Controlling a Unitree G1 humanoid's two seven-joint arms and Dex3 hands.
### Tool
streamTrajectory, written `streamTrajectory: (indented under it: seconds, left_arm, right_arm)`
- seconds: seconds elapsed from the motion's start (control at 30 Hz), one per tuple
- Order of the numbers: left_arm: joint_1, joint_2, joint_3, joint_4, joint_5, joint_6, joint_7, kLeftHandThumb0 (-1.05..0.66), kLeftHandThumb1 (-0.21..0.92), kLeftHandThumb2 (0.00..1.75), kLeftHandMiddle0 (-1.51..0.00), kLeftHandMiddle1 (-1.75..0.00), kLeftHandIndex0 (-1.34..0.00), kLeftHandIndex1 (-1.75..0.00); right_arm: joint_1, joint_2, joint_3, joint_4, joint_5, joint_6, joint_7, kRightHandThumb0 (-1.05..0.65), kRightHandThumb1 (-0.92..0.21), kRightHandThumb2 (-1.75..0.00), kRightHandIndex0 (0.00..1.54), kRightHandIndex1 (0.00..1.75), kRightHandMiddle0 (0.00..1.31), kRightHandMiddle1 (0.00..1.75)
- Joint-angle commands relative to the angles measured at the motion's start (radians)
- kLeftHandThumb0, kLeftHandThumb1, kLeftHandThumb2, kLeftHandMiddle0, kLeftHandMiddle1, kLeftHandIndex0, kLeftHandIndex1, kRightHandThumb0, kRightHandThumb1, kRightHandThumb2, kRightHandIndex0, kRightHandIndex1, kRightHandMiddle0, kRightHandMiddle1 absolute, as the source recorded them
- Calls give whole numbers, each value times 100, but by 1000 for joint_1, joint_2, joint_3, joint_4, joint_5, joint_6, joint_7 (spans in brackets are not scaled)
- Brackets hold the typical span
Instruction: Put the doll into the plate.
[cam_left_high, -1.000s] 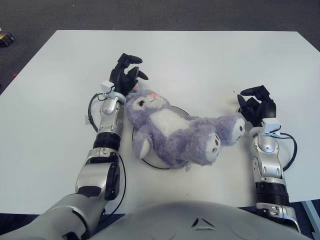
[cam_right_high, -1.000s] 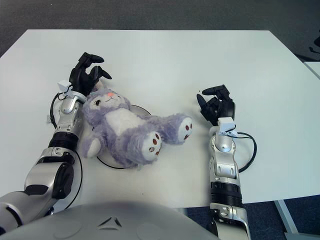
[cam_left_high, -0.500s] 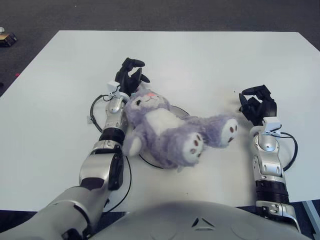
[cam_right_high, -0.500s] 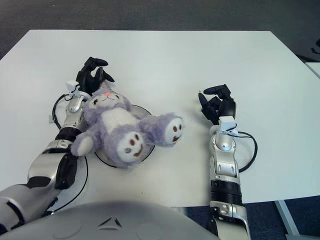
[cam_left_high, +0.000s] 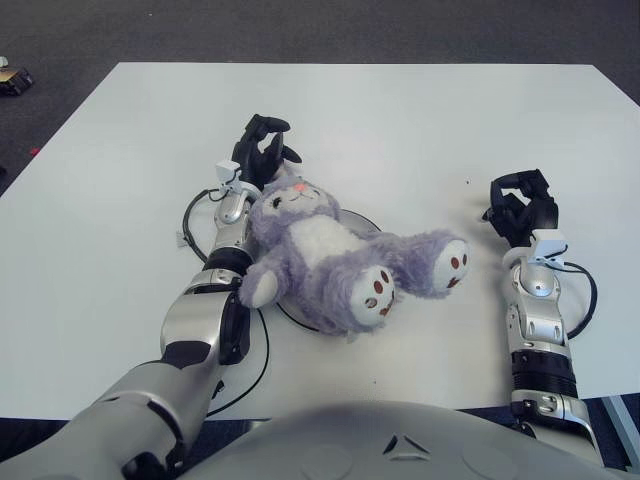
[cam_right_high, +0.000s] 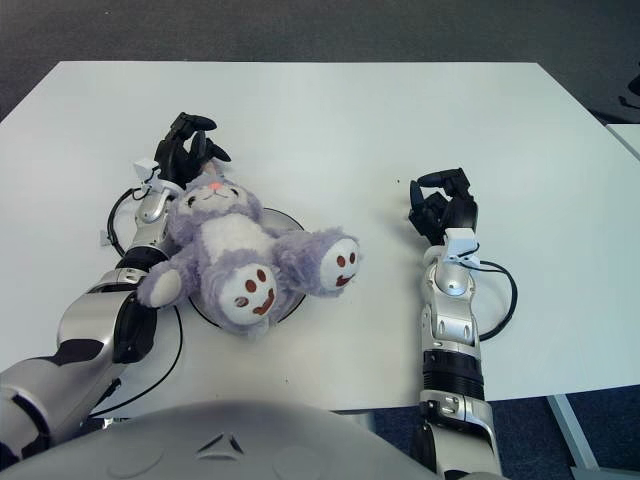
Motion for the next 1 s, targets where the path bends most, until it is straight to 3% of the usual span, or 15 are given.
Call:
streamTrajectory:
  seconds: [0.0, 0.7, 0.97]
  left_arm:
    - [40, -18, 7, 34, -8, -5, -14, -35, 92, 38, -79, -156, -35, -160]
    - [47, -23, 17, 50, -5, -4, -14, -35, 92, 39, -78, -156, -34, -161]
    - [48, -28, 19, 55, -7, 6, -19, -35, 92, 39, -79, -156, -34, -161]
  right_arm:
    - [22, 17, -7, 80, 10, -37, -7, -36, -81, -61, 81, 175, 32, 170]
    - [4, 13, -4, 170, 9, -96, -5, -37, -79, -66, 81, 175, 30, 172]
    - [2, 9, 15, 168, 2, -32, 2, -37, -79, -66, 80, 175, 31, 172]
